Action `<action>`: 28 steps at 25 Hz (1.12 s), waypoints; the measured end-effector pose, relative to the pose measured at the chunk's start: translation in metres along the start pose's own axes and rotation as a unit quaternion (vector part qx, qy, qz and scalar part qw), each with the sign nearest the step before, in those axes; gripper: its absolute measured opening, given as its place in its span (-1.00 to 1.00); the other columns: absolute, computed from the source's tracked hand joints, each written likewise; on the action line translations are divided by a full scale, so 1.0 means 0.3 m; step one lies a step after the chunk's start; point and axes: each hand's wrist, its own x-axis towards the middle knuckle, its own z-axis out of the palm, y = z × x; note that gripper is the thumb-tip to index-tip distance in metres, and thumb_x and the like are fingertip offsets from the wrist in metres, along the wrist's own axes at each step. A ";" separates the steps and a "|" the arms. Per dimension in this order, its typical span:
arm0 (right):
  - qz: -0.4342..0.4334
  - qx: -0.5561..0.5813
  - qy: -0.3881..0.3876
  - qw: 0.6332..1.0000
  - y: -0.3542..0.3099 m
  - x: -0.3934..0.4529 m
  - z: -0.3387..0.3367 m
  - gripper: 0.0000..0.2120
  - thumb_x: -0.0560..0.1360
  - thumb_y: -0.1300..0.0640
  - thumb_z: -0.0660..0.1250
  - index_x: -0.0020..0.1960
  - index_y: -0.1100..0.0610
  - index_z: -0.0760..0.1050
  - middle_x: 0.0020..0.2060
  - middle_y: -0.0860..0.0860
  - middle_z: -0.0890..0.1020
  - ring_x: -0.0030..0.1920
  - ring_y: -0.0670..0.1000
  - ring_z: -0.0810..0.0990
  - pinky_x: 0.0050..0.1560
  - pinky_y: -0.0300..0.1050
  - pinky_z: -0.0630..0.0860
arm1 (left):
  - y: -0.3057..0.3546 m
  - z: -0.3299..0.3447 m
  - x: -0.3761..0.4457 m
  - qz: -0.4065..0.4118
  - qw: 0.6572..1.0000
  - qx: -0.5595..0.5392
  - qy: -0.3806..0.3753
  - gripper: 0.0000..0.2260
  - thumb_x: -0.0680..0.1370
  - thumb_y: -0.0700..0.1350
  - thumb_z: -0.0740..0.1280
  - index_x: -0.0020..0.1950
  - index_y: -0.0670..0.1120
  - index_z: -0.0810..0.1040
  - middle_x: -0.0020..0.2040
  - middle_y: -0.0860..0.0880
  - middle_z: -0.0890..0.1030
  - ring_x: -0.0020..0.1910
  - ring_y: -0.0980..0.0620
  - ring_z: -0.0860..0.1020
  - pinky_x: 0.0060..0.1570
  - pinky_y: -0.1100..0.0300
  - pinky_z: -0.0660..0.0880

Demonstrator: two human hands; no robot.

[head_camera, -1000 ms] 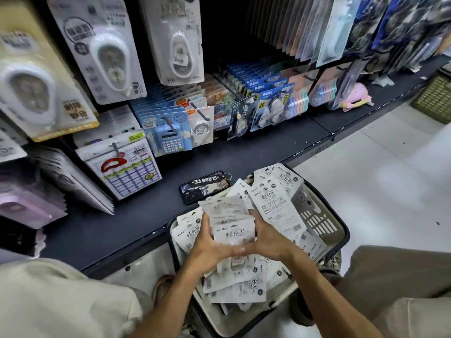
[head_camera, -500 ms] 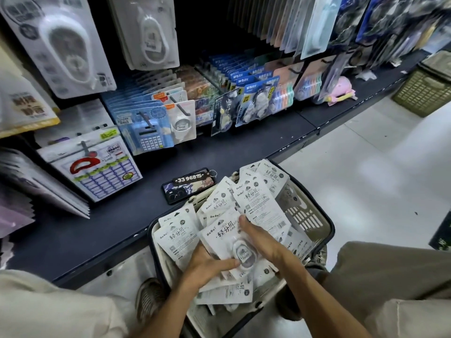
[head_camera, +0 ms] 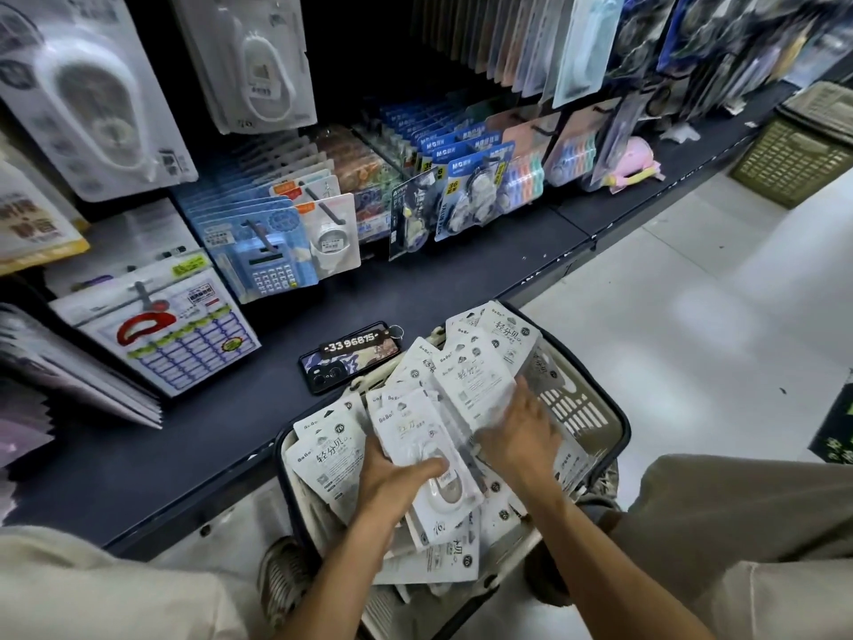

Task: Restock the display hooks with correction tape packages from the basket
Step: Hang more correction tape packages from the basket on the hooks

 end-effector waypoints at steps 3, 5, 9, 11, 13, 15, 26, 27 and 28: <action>-0.001 0.052 0.027 0.998 0.028 0.019 -0.013 -0.53 0.47 -0.05 0.44 0.32 -0.01 0.42 0.10 0.04 0.65 0.14 0.08 0.59 0.38 0.14 0.36 | -0.009 -0.022 0.005 0.002 1.000 -0.016 0.015 -0.32 0.30 -0.21 0.66 0.30 0.07 0.42 0.02 0.04 0.70 -0.05 0.02 0.69 -0.28 0.19 0.65; -0.098 0.159 0.022 0.982 0.023 -0.007 -0.005 -0.78 0.46 -0.13 0.46 -0.03 -0.01 0.58 -0.19 -0.05 0.66 -0.11 0.00 0.62 0.18 0.08 0.48 | -0.001 -0.025 0.012 0.007 0.999 -0.025 0.027 -0.35 0.30 -0.21 0.66 0.24 0.11 0.43 -0.03 0.07 0.70 -0.10 0.08 0.67 -0.44 0.29 0.57; -0.070 0.428 -0.219 0.874 0.004 -0.049 0.011 -0.91 0.54 0.03 0.44 0.03 -0.01 0.63 0.03 -0.06 0.65 0.06 0.03 0.62 0.03 -0.06 0.54 | 0.001 -0.045 0.026 0.013 0.999 -0.038 0.022 -0.36 0.26 -0.23 0.67 0.21 0.10 0.47 -0.07 0.05 0.73 -0.14 0.04 0.71 -0.34 0.22 0.61; -0.038 0.459 -0.275 0.844 0.039 -0.048 0.016 -0.55 0.48 0.05 0.52 0.31 -0.04 0.48 0.22 -0.04 0.59 0.18 0.06 0.61 0.02 -0.10 0.57 | 0.014 -0.056 0.017 0.021 0.999 -0.039 0.005 -0.33 0.18 -0.20 0.68 0.19 0.10 0.51 -0.10 0.08 0.76 -0.13 0.02 0.74 -0.16 0.07 0.68; -0.030 0.458 -0.320 0.829 0.056 -0.054 0.001 -0.37 0.39 -0.09 0.57 0.38 0.00 0.44 0.19 0.05 0.67 0.13 0.10 0.67 0.00 -0.08 0.60 | 0.040 -0.057 -0.005 0.040 0.998 -0.033 -0.021 -0.32 0.10 -0.14 0.67 0.15 0.11 0.52 -0.10 0.14 0.76 -0.10 0.02 0.74 0.01 -0.06 0.67; -0.044 0.445 -0.310 0.839 0.030 -0.070 -0.023 -0.33 0.31 -0.24 0.56 0.31 -0.02 0.44 0.02 0.01 0.74 -0.05 0.06 0.71 -0.14 -0.11 0.58 | 0.085 -0.053 -0.046 0.067 0.996 -0.042 -0.033 -0.30 0.11 -0.14 0.65 0.20 0.09 0.52 -0.09 0.14 0.76 -0.12 0.07 0.74 -0.04 0.00 0.67; -0.313 0.558 -0.013 0.768 -0.589 -0.159 -0.606 -0.47 0.22 -0.14 0.61 0.15 -0.20 0.52 0.05 -0.13 0.69 0.01 -0.05 0.71 -0.14 -0.10 0.65 | 0.883 -0.483 -0.476 0.434 0.893 0.080 0.084 -0.25 0.04 0.18 0.58 0.18 0.41 0.40 0.00 0.35 0.67 -0.08 0.31 0.67 -0.13 0.31 0.57; -0.330 0.529 0.007 0.781 -0.646 -0.164 -0.651 -0.47 0.23 -0.18 0.60 0.15 -0.25 0.51 0.09 -0.17 0.67 0.06 -0.05 0.69 -0.07 -0.04 0.67 | 0.905 -0.530 -0.495 0.453 0.884 0.061 0.096 -0.22 0.04 0.17 0.58 0.24 0.30 0.46 0.02 0.28 0.70 -0.05 0.26 0.68 -0.08 0.26 0.58; -0.338 0.496 0.030 0.799 -0.697 -0.167 -0.691 -0.46 0.24 -0.23 0.58 0.17 -0.27 0.49 0.14 -0.21 0.63 0.13 -0.04 0.66 0.02 0.05 0.66 | 0.913 -0.567 -0.507 0.463 0.880 0.030 0.105 -0.21 0.04 0.15 0.59 0.27 0.17 0.51 0.03 0.21 0.72 -0.02 0.20 0.70 -0.04 0.22 0.60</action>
